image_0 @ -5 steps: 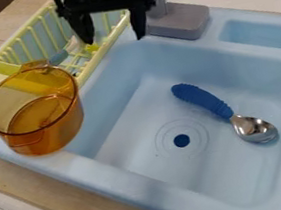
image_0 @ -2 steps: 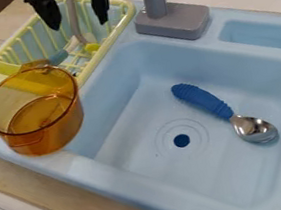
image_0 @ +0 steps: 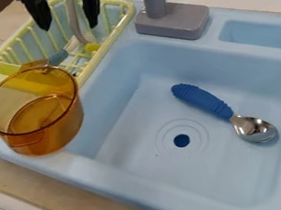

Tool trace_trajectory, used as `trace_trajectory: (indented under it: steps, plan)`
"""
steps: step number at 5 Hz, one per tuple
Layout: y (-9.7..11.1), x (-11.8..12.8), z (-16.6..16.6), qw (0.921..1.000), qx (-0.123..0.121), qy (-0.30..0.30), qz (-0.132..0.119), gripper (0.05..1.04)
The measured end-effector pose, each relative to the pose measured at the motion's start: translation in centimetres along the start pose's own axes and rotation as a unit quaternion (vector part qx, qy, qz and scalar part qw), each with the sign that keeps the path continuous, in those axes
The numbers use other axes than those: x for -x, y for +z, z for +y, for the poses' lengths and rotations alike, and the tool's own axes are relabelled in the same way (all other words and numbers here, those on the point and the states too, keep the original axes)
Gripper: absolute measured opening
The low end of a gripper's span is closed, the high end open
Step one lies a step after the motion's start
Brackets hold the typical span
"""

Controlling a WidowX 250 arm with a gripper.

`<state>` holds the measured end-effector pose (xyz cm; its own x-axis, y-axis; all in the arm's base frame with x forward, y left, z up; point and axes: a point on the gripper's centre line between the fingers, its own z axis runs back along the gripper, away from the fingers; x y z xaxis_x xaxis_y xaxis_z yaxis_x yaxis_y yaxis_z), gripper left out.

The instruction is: Moved the plastic spatula into the sink, on top of the blue spoon

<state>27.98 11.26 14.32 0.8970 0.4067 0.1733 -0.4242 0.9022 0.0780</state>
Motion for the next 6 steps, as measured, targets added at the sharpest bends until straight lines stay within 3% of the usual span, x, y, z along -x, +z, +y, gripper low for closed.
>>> trace_trajectory:
  steps: [2, 5, 6]
  plan:
    - [-2.3, 0.1, 1.4, 1.0000, -0.004, -0.004, 0.006, 0.999]
    - [-4.3, 1.9, 0.7, 0.9979, 0.020, -0.057, 0.020, 0.970]
    - [-4.3, 1.9, 0.9, 0.9977, 0.027, -0.059, 0.020, 0.716]
